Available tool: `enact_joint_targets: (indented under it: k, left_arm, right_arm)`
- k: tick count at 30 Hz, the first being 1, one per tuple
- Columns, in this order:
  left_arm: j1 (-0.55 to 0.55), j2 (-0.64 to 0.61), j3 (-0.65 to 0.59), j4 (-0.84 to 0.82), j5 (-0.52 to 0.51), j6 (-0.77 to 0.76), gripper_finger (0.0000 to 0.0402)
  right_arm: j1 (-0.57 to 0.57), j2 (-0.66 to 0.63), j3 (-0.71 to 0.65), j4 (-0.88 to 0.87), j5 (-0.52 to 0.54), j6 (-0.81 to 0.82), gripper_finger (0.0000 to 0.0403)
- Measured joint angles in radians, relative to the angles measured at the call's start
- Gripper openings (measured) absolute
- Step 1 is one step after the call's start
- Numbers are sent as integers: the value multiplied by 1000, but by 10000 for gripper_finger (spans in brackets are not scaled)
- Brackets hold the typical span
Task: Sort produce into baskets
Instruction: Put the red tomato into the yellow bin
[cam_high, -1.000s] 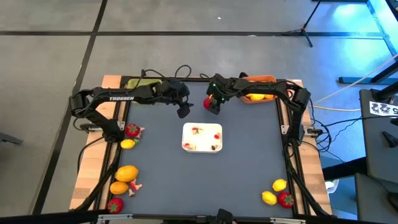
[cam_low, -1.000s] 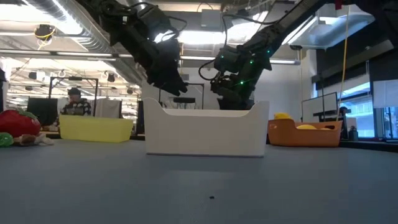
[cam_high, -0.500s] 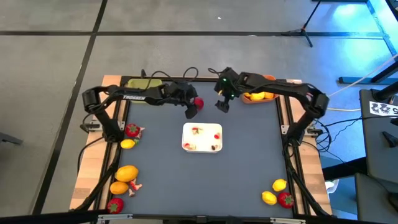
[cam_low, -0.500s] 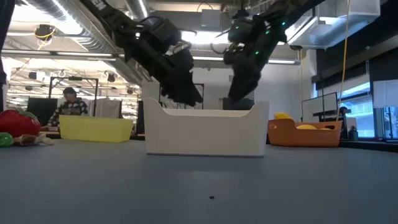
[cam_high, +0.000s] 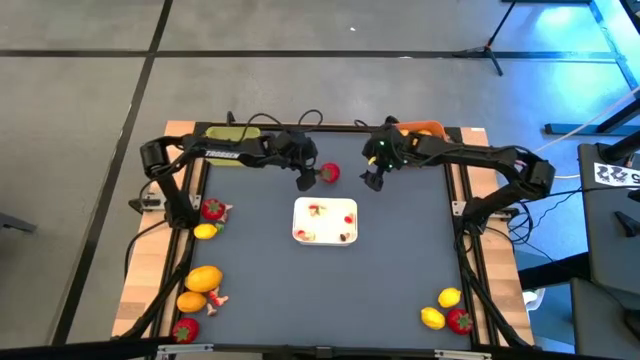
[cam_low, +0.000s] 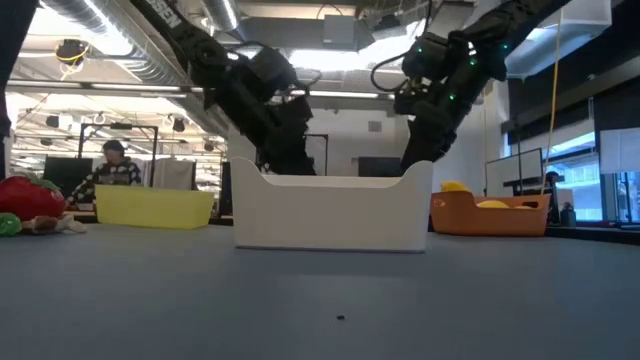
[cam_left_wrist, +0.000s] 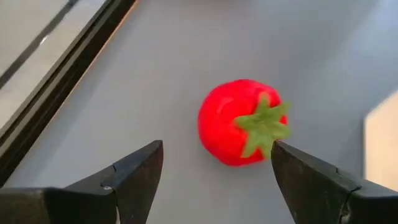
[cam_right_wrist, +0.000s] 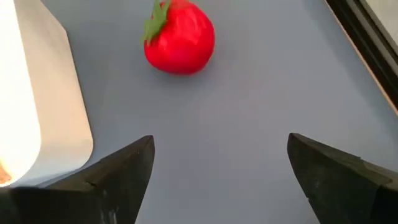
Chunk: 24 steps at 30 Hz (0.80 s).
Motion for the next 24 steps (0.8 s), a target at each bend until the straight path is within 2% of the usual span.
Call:
enact_joint_targets:
  k: [6,11,16,20,24]
  left_arm:
    - [-4,67,1,109,68,-21,294]
    - [-16,110,1,211,82,-30,294]
    - [-17,145,2,303,80,-30,294]
    - [-2,161,3,297,13,-24,294]
    - [16,178,3,317,6,-27,294]
  right_arm:
    - [1,0,-43,54,-1,8,363]
    - [1,0,-44,82,-2,8,363]
    - [1,0,-44,104,-9,8,363]
    - [1,0,-44,103,-11,11,363]
    - [1,0,-44,104,-11,10,363]
